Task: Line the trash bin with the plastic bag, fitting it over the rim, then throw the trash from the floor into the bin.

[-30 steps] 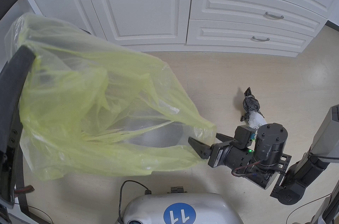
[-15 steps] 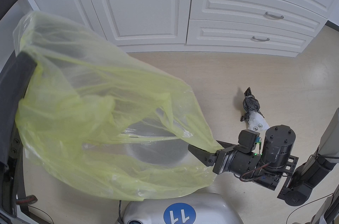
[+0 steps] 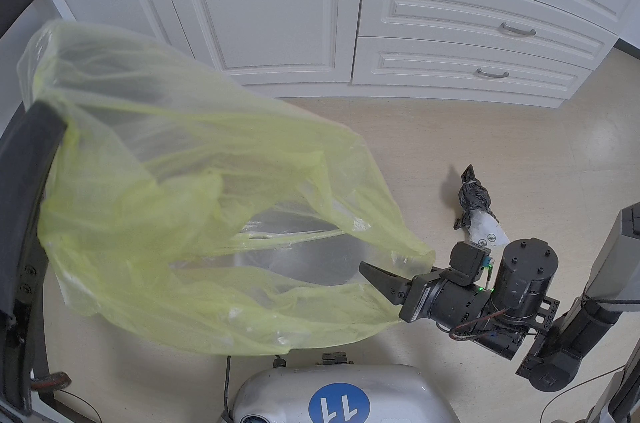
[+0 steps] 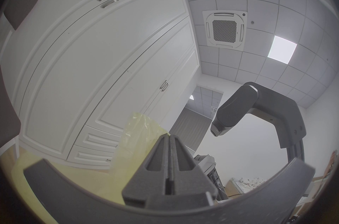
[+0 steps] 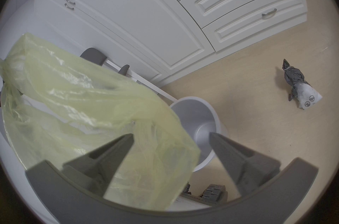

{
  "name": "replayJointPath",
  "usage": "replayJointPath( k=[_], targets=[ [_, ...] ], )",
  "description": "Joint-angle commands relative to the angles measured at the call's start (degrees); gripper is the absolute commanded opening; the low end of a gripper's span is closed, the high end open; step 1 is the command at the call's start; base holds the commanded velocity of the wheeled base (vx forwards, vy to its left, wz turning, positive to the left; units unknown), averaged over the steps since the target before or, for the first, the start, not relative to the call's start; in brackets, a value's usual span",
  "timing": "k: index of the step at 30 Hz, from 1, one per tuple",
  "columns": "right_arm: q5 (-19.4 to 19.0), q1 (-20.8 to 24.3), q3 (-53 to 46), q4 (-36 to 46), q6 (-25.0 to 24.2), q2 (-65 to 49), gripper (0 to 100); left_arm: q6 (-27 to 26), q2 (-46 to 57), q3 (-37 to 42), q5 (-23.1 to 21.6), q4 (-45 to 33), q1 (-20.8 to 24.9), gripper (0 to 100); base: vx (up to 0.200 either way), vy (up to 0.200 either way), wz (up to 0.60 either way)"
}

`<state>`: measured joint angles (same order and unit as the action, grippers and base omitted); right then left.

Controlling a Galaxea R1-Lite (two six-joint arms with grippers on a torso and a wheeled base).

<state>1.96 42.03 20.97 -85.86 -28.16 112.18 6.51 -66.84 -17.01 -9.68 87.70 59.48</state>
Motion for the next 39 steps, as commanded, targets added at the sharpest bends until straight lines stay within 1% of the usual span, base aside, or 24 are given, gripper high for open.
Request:
replayJointPath(
  k=[1,4,8,10,11,12,13,14,15,17,18,20,23,26,27,28,31,35,39],
  targets=[
    [-0.2,0.2,0.0,0.0,0.0,0.7,0,0.1,-0.3,0.0,0.0,0.0,0.0,0,0.0,0.0,0.0],
    [0.0,0.1,0.0,-0.2,0.0,0.1,0,1.2,-0.5,0.0,0.0,0.0,0.0,0,0.0,0.0,0.0],
    [0.3,-0.6,0.4,0.3,0.4,-4.2,0,5.4,-1.7,-0.8,0.1,-0.2,-0.9,0,0.0,0.0,0.0],
    [0.4,-1.3,1.0,1.1,1.1,-6.7,0,8.3,-2.6,-1.9,0.3,-0.7,-3.4,0,0.0,0.0,0.0],
    [0.4,-1.3,1.0,1.1,1.1,-6.7,0,8.3,-2.6,-1.9,0.3,-0.7,-3.4,0,0.0,0.0,0.0],
    [1.6,-2.1,2.6,3.2,2.1,-8.8,0,9.5,-4.0,-3.2,0.5,-1.2,-8.0,0,0.0,0.0,0.0],
    [2.3,-2.4,3.3,4.3,2.3,-9.5,0,9.5,-4.4,-3.6,0.5,-1.7,-9.3,0,0.0,0.0,0.0],
    [5.0,-2.6,5.3,7.8,2.5,-11.4,0,9.6,-5.1,-4.3,0.5,-3.2,-11.9,0,0.0,0.0,0.0],
    [5.2,-2.6,5.5,8.1,2.5,-11.5,0,9.6,-5.1,-4.3,0.5,-3.3,-12.1,0,0.0,0.0,0.0],
    [10.9,-2.7,11.0,18.4,2.5,-16.3,0,9.6,-4.4,-5.1,0.7,-9.9,-14.8,0,0.0,0.0,0.0],
    [13.1,-2.7,13.3,23.5,2.4,-18.6,0,9.7,-4.1,-5.9,0.9,-13.8,-15.0,0,0.0,0.0,0.0],
    [15.9,-2.9,16.5,30.6,2.1,-22.0,0,9.6,-2.7,-7.3,2.1,-20.5,-15.0,0,0.0,0.0,0.0],
    [18.5,-3.1,19.8,36.9,1.8,-25.9,0,9.6,-1.6,-9.8,4.6,-30.1,-15.1,0,0.0,0.0,0.0],
    [19.2,-3.0,20.5,38.0,1.9,-28.0,0,9.4,-0.8,-11.1,6.3,-38.5,-15.6,0,0.0,0.0,0.0],
    [19.2,-3.0,20.5,38.0,1.9,-28.0,0,9.4,-0.8,-11.1,6.3,-38.5,-15.6,0,0.0,0.0,0.0],
    [19.3,-2.7,20.3,37.7,2.3,-28.7,0,8.9,-0.5,-11.8,6.3,-43.2,-16.6,0,0.0,0.0,0.0],
    [19.8,-2.2,20.5,37.6,2.4,-29.1,0,7.0,0.5,-12.7,6.3,-50.0,-19.2,0,0.0,0.0,0.0],
    [20.4,-1.9,20.5,37.6,2.5,-29.7,0,4.3,2.2,-12.9,6.1,-54.7,-21.2,0,0.0,0.0,0.0],
    [21.3,-0.6,20.3,37.7,3.4,-30.4,0,2.1,3.2,-12.5,6.1,-55.4,-22.2,0,0.0,0.0,0.0]
  ],
)
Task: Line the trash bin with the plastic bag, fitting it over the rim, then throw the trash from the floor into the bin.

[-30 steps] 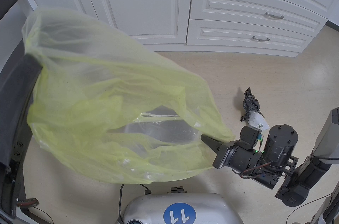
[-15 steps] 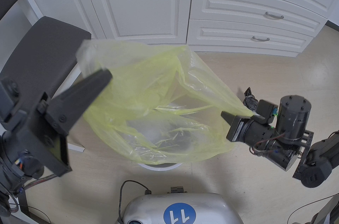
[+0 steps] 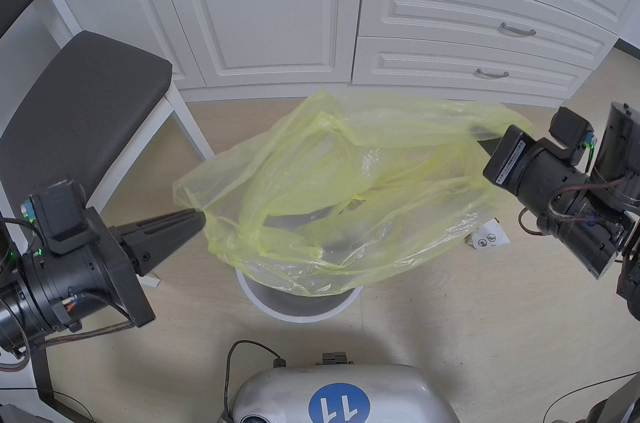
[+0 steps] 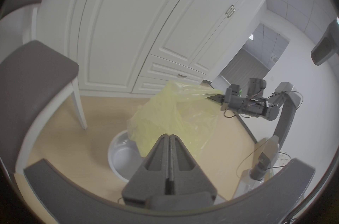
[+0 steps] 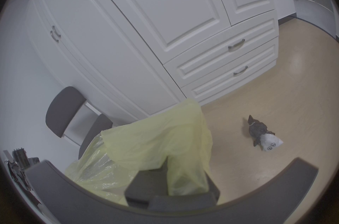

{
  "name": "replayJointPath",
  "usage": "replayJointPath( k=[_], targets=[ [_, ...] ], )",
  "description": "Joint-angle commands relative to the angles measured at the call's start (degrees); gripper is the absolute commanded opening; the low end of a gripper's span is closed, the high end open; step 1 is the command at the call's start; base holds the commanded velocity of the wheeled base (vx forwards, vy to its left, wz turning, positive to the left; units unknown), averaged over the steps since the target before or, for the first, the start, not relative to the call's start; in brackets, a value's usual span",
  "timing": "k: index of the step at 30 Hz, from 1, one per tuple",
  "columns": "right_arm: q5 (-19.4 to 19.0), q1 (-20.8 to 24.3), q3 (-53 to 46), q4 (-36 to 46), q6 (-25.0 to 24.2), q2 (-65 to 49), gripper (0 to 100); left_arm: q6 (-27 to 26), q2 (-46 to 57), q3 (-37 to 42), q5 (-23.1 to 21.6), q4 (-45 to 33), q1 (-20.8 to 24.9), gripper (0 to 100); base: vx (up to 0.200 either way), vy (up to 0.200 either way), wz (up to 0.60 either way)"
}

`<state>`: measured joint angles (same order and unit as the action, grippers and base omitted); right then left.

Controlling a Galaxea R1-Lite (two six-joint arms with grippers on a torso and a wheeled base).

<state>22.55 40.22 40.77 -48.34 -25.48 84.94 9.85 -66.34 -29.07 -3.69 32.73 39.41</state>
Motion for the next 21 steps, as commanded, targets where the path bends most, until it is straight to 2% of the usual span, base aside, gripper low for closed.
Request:
replayJointPath(
  k=[1,7,12,16,21],
  targets=[
    [0.8,1.3,0.5,0.2,0.8,-3.1,0,-1.4,2.8,-0.5,0.1,-0.5,-2.2,0,0.0,0.0,0.0],
    [4.8,2.8,0.1,0.2,5.0,-4.3,0,-4.8,2.5,0.2,-0.1,-0.6,-6.8,0,0.0,0.0,0.0],
    [5.0,3.1,-1.4,0.5,7.4,-5.3,0,-5.1,1.9,0.2,-0.2,-1.7,-8.0,0,0.0,0.0,0.0],
    [5.0,3.2,-4.3,0.3,11.0,-5.3,0,-5.6,1.9,0.1,-0.2,-2.4,-9.4,0,0.0,0.0,0.0],
    [5.0,3.2,-9.1,0.2,17.1,-6.2,0,-6.9,2.0,-0.1,-0.3,-2.4,-13.3,0,0.0,0.0,0.0]
  ],
)
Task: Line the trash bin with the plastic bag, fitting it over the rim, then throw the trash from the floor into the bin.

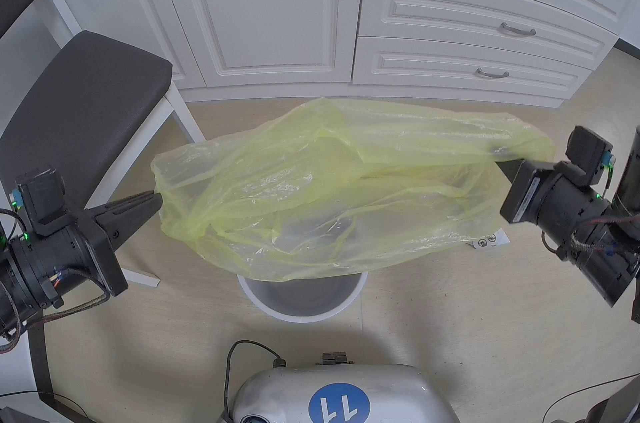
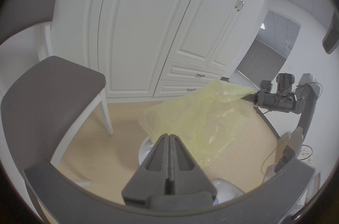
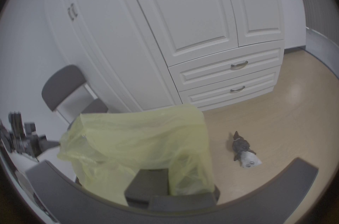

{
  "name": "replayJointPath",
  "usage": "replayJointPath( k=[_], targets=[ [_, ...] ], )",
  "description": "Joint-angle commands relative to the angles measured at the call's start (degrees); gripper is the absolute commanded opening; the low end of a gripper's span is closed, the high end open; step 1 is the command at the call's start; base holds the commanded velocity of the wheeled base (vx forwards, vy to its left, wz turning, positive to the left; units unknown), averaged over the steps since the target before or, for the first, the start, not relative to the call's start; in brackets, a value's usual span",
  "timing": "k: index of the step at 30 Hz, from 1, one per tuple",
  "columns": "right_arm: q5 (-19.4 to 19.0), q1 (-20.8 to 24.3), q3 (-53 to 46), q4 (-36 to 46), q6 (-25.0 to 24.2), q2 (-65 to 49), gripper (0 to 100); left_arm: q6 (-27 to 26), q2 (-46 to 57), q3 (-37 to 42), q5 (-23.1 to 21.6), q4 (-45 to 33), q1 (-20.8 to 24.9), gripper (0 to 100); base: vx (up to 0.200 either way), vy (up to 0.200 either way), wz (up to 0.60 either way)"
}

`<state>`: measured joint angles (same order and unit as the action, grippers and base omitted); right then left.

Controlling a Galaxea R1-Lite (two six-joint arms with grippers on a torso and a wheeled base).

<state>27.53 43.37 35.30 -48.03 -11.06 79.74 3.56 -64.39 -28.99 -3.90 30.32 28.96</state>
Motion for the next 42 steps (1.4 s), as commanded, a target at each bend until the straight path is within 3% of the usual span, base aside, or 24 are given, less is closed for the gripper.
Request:
replayJointPath(
  k=[1,7,15,19,21,25,31,42],
  targets=[
    [0.0,0.0,-4.9,0.0,4.1,-1.3,0,-0.7,0.1,-0.3,-0.1,0.0,-3.4,0,0.0,0.0,0.0],
    [-0.8,0.0,-10.8,-0.1,11.3,-1.7,0,-0.7,0.3,-0.4,-0.1,-0.1,-3.9,0,0.0,0.0,0.0],
    [-1.1,0.7,-13.1,-0.1,12.9,-1.7,0,-0.8,0.3,-0.4,-0.4,0.0,-3.8,0,0.0,0.0,0.0],
    [-2.6,2.6,-12.8,-1.2,11.8,-1.7,0,-0.7,0.7,0.4,-5.6,0.1,-3.7,0,0.0,0.0,0.0],
    [-6.4,3.4,-13.1,-4.1,9.2,-1.3,0,-0.7,0.8,1.5,-10.0,0.9,-3.5,0,0.0,0.0,0.0],
    [-9.5,4.1,-13.1,-8.1,6.0,-0.3,0,-0.4,1.1,1.9,-14.2,1.2,-2.0,0,0.0,0.0,0.0],
    [-14.1,6.5,-15.0,-9.1,4.0,-2.4,0,3.4,3.4,3.1,-15.3,3.2,5.5,0,0.0,0.0,0.0],
    [-15.4,5.8,-13.2,-11.1,-0.8,2.0,0,7.1,2.6,2.7,-16.4,4.7,5.2,0,0.0,0.0,0.0]
  ],
)
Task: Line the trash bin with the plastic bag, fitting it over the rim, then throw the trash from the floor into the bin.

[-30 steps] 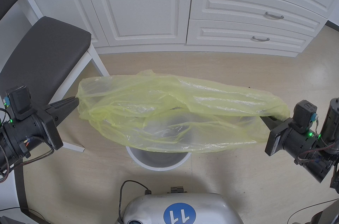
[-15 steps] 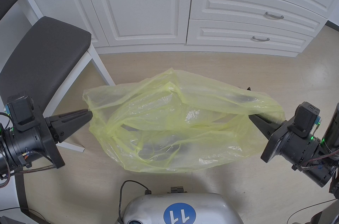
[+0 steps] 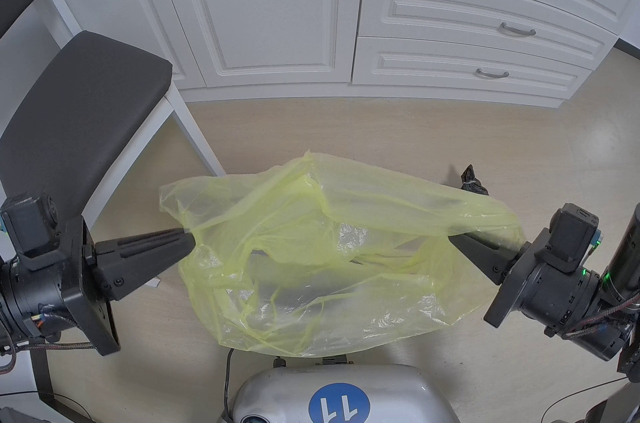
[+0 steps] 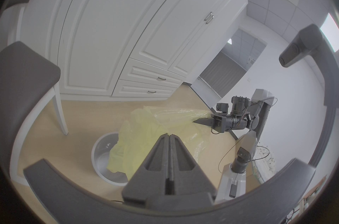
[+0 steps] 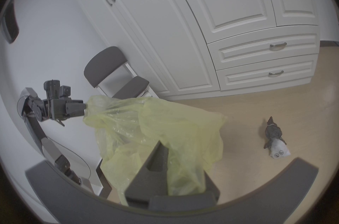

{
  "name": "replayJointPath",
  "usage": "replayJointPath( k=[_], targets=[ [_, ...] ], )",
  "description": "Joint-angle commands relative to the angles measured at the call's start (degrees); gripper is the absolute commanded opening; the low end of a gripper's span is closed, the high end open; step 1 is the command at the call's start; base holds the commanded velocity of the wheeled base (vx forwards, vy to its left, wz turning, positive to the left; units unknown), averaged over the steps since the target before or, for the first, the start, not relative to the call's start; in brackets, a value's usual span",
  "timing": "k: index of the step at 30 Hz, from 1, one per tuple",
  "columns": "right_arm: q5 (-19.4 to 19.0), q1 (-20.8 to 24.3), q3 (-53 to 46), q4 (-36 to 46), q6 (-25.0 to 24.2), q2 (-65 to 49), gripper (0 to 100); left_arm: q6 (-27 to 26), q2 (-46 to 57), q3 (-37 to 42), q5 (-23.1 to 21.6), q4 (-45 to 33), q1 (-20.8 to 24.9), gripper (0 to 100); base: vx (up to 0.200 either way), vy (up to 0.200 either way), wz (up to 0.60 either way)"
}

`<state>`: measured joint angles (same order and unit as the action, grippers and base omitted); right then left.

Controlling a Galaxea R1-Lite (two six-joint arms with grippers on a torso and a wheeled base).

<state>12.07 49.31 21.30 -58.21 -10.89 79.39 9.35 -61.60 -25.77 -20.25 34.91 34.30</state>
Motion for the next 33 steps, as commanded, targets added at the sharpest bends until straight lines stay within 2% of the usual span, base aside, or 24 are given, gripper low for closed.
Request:
replayJointPath(
  k=[1,7,10,15,18,26,29,30,33],
  targets=[
    [0.1,-0.3,1.1,-2.0,-2.1,3.5,0,3.3,-0.5,-0.8,-0.1,0.2,0.0,0,0.0,0.0,0.0],
    [0.0,-0.9,1.2,-8.1,-6.2,9.6,0,6.6,-4.2,-0.8,-0.1,4.4,0.0,0,0.0,0.0,0.0],
    [0.1,-1.4,1.9,-10.5,-8.4,15.1,0,11.0,-6.6,-1.3,-0.3,6.9,-0.3,0,0.0,0.0,0.0],
    [-0.1,-3.0,2.3,-15.4,-10.5,20.1,0,18.1,-8.7,-2.1,-5.4,9.4,-2.1,0,0.0,0.0,0.0],
    [-0.2,-3.0,2.3,-15.7,-10.6,20.2,0,18.4,-8.7,-2.5,-7.0,9.5,-2.0,0,0.0,0.0,0.0],
    [-0.4,-4.0,1.9,-16.1,-12.1,25.6,0,18.7,-13.0,-2.7,-6.9,9.6,-0.6,0,0.0,0.0,0.0],
    [-0.6,-4.8,1.3,-16.0,-11.8,25.5,0,19.1,-13.6,-2.4,-6.9,9.6,1.3,0,0.0,0.0,0.0],
    [-1.0,-5.9,0.5,-16.0,-11.7,25.5,0,19.7,-14.0,-2.4,-6.9,9.6,3.5,0,0.0,0.0,0.0],
    [-4.0,-8.0,-0.6,-16.0,-11.9,26.4,0,19.8,-15.1,-2.3,-6.9,9.5,6.4,0,0.0,0.0,0.0]
  ],
)
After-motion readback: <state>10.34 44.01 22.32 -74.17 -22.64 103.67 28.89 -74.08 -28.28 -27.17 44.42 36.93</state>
